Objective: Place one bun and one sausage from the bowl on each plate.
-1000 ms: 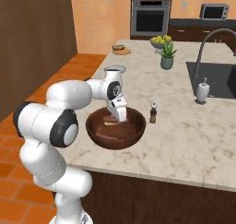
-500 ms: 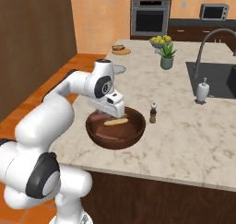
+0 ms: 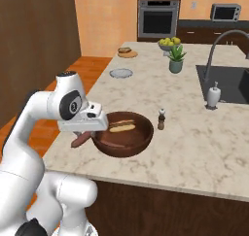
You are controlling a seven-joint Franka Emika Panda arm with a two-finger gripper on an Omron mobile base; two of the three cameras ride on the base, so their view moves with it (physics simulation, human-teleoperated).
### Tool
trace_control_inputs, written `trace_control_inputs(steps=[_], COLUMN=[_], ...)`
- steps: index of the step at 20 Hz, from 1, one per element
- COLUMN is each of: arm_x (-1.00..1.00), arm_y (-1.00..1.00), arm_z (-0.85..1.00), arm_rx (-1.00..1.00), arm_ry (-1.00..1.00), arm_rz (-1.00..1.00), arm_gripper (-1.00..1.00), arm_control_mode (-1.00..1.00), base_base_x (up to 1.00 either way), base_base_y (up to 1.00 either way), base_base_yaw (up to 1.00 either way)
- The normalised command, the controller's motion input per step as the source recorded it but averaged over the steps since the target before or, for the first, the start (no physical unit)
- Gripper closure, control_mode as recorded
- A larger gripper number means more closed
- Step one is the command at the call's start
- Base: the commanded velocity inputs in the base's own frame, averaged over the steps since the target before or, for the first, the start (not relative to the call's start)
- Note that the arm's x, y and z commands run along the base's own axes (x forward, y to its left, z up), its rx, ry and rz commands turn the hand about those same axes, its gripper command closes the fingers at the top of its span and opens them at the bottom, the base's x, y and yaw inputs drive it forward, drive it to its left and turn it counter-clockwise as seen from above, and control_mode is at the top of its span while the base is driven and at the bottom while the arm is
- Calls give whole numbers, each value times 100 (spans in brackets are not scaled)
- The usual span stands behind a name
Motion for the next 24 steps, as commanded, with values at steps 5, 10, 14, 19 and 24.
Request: trace_control_inputs(steps=[5,10,14,19,24], arm_x=[-25,0,0,0,0], arm_y=[-10,0,6,0,0], arm_z=[-38,-3,0,0,0], arm_rx=[7,1,0,0,0], arm_ry=[10,2,-1,0,0], arm_rz=[5,0,0,0,0], arm_gripper=[100,100,100,100,100], arm_control_mode=[-100,-100,100,100,100], base_base_x=[0,0,-18,-2,8], base_base_y=[0,0,65,100,100], base_base_yaw=[0,0,0,0,-7])
